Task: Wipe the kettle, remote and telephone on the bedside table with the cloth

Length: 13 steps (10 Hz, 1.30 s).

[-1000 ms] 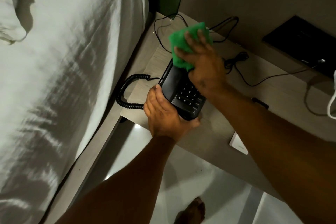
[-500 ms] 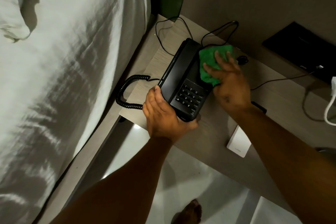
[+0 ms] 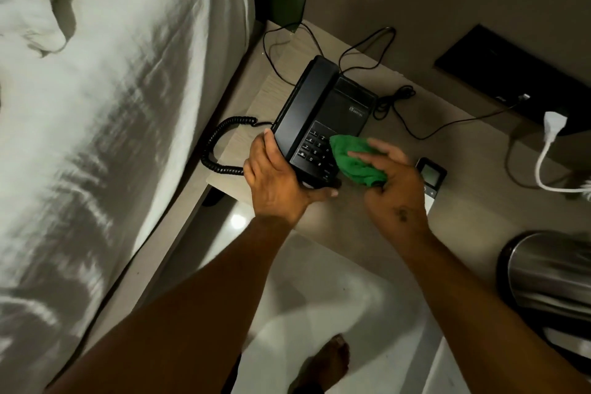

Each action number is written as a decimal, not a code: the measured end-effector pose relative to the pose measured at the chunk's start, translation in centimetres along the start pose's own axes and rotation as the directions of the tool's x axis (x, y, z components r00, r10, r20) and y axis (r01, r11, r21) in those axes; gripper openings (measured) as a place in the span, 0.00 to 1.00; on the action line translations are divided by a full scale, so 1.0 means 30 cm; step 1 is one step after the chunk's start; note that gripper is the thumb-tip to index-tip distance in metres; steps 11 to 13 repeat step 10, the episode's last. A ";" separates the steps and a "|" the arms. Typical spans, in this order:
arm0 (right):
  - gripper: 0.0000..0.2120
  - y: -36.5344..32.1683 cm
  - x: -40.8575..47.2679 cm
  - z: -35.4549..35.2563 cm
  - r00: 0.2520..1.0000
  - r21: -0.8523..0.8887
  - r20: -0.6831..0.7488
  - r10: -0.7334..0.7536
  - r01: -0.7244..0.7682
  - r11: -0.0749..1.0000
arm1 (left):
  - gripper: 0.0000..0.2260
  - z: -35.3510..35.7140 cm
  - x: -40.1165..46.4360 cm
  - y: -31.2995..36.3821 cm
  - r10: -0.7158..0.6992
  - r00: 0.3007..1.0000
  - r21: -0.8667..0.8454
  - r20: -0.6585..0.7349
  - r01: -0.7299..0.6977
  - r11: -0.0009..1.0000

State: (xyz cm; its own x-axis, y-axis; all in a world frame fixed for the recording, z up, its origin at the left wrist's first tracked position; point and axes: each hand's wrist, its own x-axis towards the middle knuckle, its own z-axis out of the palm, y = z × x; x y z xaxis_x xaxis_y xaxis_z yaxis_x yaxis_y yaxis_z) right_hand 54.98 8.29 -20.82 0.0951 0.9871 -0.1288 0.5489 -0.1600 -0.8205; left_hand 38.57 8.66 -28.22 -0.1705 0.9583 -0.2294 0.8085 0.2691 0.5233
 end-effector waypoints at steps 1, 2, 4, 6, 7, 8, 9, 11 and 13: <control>0.30 -0.154 -0.007 -0.011 0.970 0.284 -0.095 0.222 -0.188 0.940 | 0.69 -0.161 -0.078 -0.005 0.043 0.996 -0.178 0.082 -0.028 0.984; 0.26 -0.300 -0.010 0.042 0.953 0.396 0.052 0.298 -0.293 0.870 | 0.57 -0.334 -0.144 -0.035 0.012 0.990 -0.566 0.137 0.069 0.821; 0.16 -0.770 -0.006 0.378 0.908 0.420 0.408 0.093 -0.278 0.864 | 0.22 -0.859 -0.168 -0.245 -0.374 0.918 -0.889 -0.135 0.054 0.455; 0.15 -1.107 -0.031 0.750 0.879 0.133 0.427 -0.212 0.171 0.976 | 0.19 -1.188 -0.186 -0.563 -0.535 0.770 -0.743 -0.348 0.121 0.658; 0.16 -1.155 -0.054 0.909 0.840 -0.001 0.447 -0.308 0.345 0.939 | 0.19 -1.227 -0.183 -0.668 -0.612 0.727 -0.635 -0.313 0.319 0.704; 0.18 -1.164 -0.059 0.968 0.845 -0.098 0.470 -0.255 0.337 0.937 | 0.21 -1.228 -0.157 -0.695 -0.598 0.736 -0.472 -0.318 0.425 0.773; 0.20 -1.152 -0.070 0.919 0.860 -0.107 0.406 -0.310 0.382 0.918 | 0.23 -1.228 -0.153 -0.659 -0.546 0.744 -0.323 -0.385 0.446 0.835; 0.21 -1.130 -0.095 0.812 0.863 -0.131 0.308 -0.399 0.455 0.881 | 0.25 -1.231 -0.175 -0.579 -0.460 0.782 -0.145 -0.420 0.442 0.885; 0.21 -1.130 -0.095 0.812 0.863 -0.131 0.308 -0.399 0.455 0.881 | 0.25 -1.231 -0.175 -0.579 -0.460 0.782 -0.145 -0.420 0.442 0.885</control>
